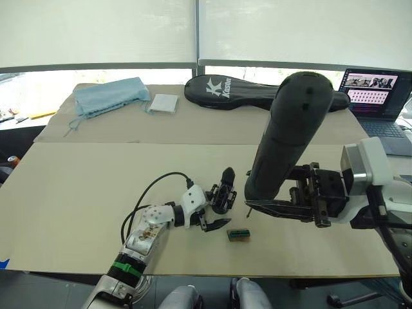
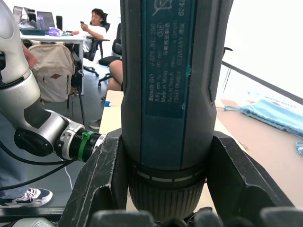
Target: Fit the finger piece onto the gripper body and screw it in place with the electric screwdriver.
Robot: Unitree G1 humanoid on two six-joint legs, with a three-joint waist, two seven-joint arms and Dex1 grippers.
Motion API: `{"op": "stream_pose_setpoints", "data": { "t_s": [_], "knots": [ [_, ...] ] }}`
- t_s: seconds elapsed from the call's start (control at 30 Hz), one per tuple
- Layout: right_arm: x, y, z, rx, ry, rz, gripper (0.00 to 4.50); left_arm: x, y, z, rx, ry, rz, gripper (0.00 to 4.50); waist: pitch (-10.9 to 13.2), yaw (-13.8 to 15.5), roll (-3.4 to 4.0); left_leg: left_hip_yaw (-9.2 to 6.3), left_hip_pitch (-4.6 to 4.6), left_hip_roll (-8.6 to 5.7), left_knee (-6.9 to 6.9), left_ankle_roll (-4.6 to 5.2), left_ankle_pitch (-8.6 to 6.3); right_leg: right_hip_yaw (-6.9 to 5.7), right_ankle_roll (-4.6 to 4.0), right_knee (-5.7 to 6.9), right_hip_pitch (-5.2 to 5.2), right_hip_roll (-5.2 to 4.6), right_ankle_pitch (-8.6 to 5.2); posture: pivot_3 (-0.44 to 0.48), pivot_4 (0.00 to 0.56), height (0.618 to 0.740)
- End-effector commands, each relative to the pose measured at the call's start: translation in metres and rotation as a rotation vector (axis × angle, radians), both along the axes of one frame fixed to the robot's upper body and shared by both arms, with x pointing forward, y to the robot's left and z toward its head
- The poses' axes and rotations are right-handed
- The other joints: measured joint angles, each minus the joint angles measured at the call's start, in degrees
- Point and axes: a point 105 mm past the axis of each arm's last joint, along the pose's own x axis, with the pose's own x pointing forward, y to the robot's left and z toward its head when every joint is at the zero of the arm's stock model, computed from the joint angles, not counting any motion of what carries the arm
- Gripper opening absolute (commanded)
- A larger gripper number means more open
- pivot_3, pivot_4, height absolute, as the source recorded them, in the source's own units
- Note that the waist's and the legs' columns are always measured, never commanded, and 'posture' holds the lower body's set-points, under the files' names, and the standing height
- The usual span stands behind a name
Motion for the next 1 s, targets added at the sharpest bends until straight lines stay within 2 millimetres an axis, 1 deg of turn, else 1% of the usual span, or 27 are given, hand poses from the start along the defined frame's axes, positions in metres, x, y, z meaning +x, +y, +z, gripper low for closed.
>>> {"op": "stream_pose_setpoints", "data": {
  "t_s": [0.03,0.07,0.13,0.17,0.3,0.47,0.67,0.77,1.0],
  "knots": [
    [-0.003,0.002,0.010,0.016,-0.042,0.020,1.90,0.004,0.012,-0.025,0.081,0.070,0.069,3.93,0.00,0.01,0.00,0.00,0.00,0.00,0.00,-0.01,0.00,0.00,0.00,0.01,0.01,0.00,0.00,0.000,0.150,0.740],
    [-0.003,0.002,0.011,0.016,-0.044,0.021,1.90,0.005,0.013,-0.025,0.083,0.070,0.072,3.58,0.00,0.00,0.00,0.00,0.00,0.00,0.00,-0.01,0.01,0.00,0.00,0.01,0.01,0.00,0.00,0.000,0.150,0.740],
    [-0.002,0.002,0.014,0.016,-0.049,0.025,1.90,0.005,0.014,-0.026,0.088,0.074,0.077,2.65,0.00,0.00,0.00,0.00,0.01,0.00,0.00,-0.02,0.01,0.00,-0.01,0.02,0.01,0.00,0.01,0.000,0.150,0.740],
    [-0.001,0.003,0.017,0.017,-0.051,0.030,1.90,0.005,0.015,-0.026,0.092,0.076,0.080,2.27,0.00,-0.01,0.00,0.00,0.02,0.00,0.01,-0.03,0.02,0.01,-0.01,0.03,0.01,0.00,0.01,0.000,0.150,0.740],
    [0.000,0.009,0.028,0.046,-0.042,0.061,1.90,0.005,0.017,-0.027,0.100,0.082,0.078,2.29,0.00,-0.02,0.00,0.00,0.02,0.01,0.01,-0.03,0.02,0.00,-0.02,0.04,0.01,0.00,0.01,0.000,0.150,0.740],
    [0.000,0.026,0.045,0.090,-0.002,0.127,1.90,0.004,0.017,-0.027,0.106,0.082,0.069,2.29,0.00,-0.07,0.00,0.00,0.01,0.01,0.01,-0.04,0.03,0.01,-0.04,0.03,0.00,-0.01,0.03,0.000,0.150,0.740],
    [0.003,0.041,0.054,0.105,0.029,0.164,1.90,0.003,0.016,-0.027,0.102,0.091,0.063,2.29,-0.01,-0.08,-0.01,0.00,-0.02,0.00,0.01,-0.03,0.02,0.01,-0.06,0.03,-0.04,-0.01,0.04,0.000,0.150,0.740],
    [0.013,0.050,0.051,0.094,0.019,0.137,1.90,0.001,0.016,-0.028,0.101,0.097,0.062,2.29,-0.01,-0.12,-0.01,0.00,-0.01,0.01,0.01,-0.03,0.02,0.00,-0.07,0.03,-0.04,0.00,0.04,0.000,0.150,0.740],
    [0.029,0.059,0.037,0.064,-0.003,0.090,1.90,-0.003,0.019,-0.030,0.103,0.113,0.067,2.29,-0.03,-0.44,-0.04,0.00,-0.02,0.00,-0.01,-0.02,0.02,0.00,-0.07,0.04,-0.10,0.02,0.04,0.000,0.150,0.740]
  ]
}}
